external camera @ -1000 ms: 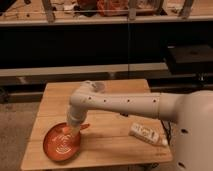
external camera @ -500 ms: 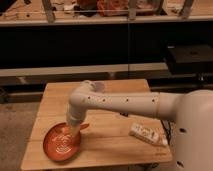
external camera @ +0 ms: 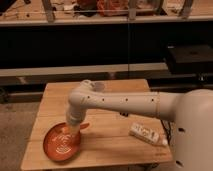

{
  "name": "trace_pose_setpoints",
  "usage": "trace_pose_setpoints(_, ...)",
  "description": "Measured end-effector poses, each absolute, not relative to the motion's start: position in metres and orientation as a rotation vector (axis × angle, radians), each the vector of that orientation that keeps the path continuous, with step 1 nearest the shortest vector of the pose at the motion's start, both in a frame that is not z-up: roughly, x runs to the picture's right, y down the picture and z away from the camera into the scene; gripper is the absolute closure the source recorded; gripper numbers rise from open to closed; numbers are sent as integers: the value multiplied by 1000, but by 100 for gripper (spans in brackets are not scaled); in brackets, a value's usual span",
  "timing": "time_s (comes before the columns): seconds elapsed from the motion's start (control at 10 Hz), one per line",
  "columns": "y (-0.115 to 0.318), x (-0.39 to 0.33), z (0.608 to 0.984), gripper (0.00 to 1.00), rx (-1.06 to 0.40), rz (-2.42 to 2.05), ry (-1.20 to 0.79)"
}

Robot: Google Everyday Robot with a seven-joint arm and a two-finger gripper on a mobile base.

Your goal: Place the pepper in the ceramic bowl

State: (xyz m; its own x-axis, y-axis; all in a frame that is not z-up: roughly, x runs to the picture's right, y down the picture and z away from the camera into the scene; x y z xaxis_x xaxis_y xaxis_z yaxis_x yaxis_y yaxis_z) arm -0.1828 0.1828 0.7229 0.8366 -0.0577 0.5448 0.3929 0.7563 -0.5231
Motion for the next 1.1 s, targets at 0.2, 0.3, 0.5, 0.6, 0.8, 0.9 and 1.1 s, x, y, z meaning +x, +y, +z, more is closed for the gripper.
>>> trace_pose_setpoints(0.2,182,-184,723,56,-677,-263,-531)
trace_pose_setpoints(0.3,182,-183,723,52,-678,-264,-531)
trace_pose_setpoints(0.5,181,-184,723,52,-679,-269,-531)
trace_pose_setpoints(0.6,181,-184,723,52,-680,-271,-531)
trace_pose_setpoints(0.8,180,-185,724,47,-683,-277,-530)
trace_pose_setpoints(0.9,180,-185,724,38,-684,-279,-530)
trace_pose_setpoints(1.1,179,-185,724,31,-685,-283,-530)
